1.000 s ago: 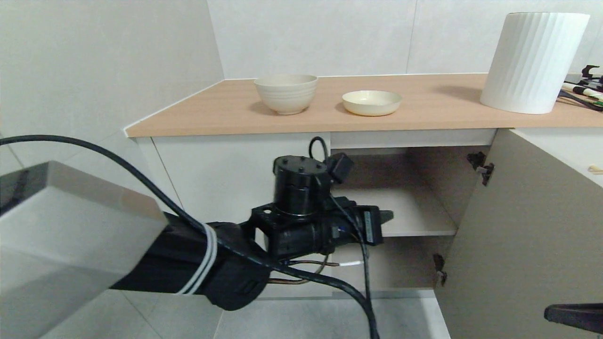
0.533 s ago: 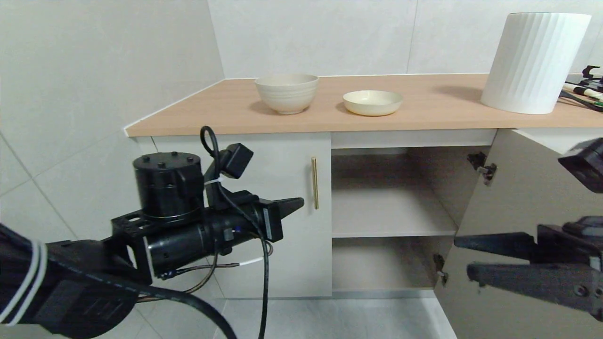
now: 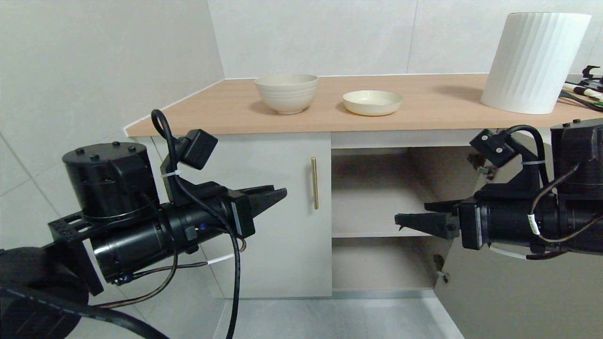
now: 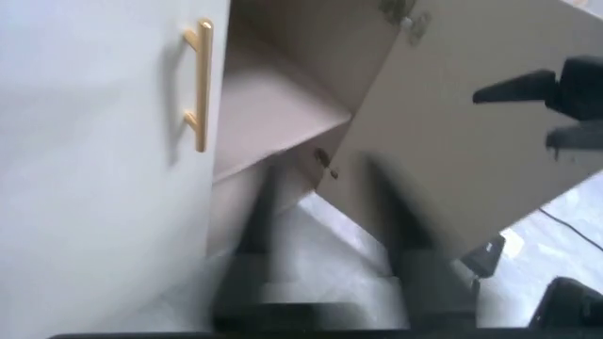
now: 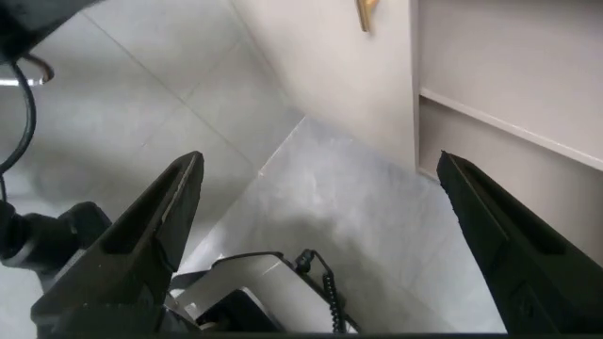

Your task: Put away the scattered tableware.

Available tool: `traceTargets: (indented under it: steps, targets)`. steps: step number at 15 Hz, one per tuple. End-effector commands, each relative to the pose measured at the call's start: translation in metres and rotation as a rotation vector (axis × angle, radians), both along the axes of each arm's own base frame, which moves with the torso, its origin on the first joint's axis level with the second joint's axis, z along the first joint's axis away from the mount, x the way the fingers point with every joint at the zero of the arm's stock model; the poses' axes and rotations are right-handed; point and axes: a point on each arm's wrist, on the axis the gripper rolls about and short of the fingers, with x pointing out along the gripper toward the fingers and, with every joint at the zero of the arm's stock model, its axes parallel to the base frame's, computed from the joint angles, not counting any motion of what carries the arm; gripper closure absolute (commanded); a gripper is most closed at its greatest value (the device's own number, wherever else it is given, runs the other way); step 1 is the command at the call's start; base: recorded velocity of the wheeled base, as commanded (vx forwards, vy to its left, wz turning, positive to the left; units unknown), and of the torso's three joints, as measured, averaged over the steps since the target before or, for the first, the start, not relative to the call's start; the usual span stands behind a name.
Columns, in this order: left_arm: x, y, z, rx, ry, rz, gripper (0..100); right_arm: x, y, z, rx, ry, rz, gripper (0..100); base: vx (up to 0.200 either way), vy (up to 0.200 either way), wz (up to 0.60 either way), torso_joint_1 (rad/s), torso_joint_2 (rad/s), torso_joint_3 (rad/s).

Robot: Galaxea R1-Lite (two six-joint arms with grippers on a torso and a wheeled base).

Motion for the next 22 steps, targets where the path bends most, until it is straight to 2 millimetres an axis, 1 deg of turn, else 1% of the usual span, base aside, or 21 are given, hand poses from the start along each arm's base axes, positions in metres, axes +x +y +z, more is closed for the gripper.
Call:
traceTargets:
  steps: [1,2,3,5,6,7,12,19,21,22]
  targets:
    - [-0.002,0.005,0.01,-0.015,-0.031,0.013,0,-0.006,0.0,0.007,0.016,-0.025,0.01,0,0.0,0.0,0.0,0.0,0.0,0.0]
    - [-0.007,0.015,0.024,-0.024,-0.049,0.037,0,-0.012,-0.004,0.014,0.029,-0.052,0.01,0,0.0,0.0,0.0,0.0,0.0,0.0]
    - [-0.013,0.021,0.034,-0.022,-0.045,0.048,0,-0.015,-0.006,0.019,0.04,-0.066,0.007,0,0.0,0.0,0.0,0.0,0.0,0.0]
    - [-0.033,0.035,0.061,-0.009,-0.019,0.071,0,-0.018,-0.007,0.027,0.062,-0.084,0.003,0,0.0,0.0,0.0,0.0,0.0,0.0]
    - [-0.034,0.036,0.062,-0.007,-0.016,0.071,0,-0.018,-0.007,0.028,0.062,-0.084,0.003,0,0.0,0.0,0.0,0.0,0.0,0.0]
    - [-0.044,0.04,0.071,-0.01,-0.023,0.073,0,-0.017,-0.007,0.028,0.059,-0.084,-0.007,0,0.0,0.0,0.0,0.0,0.0,0.0]
    - [-0.047,0.045,0.075,-0.017,-0.041,0.089,0,-0.021,-0.003,0.03,0.068,-0.083,-0.002,0,0.0,0.0,0.0,0.0,0.0,0.0]
    - [-0.048,0.047,0.075,0.004,-0.058,0.092,0,-0.025,0.005,0.035,0.078,-0.109,0.01,0,0.2,0.0,0.0,0.002,0.0,0.002]
    - [-0.053,0.049,0.078,-0.003,-0.073,0.091,0,-0.024,0.005,0.04,0.106,-0.144,0.013,0,0.2,0.0,0.0,0.0,0.0,0.0]
    - [-0.054,0.049,0.078,-0.003,-0.073,0.091,0,-0.024,0.006,0.041,0.113,-0.155,0.013,0,0.0,0.0,0.0,0.0,0.0,0.0]
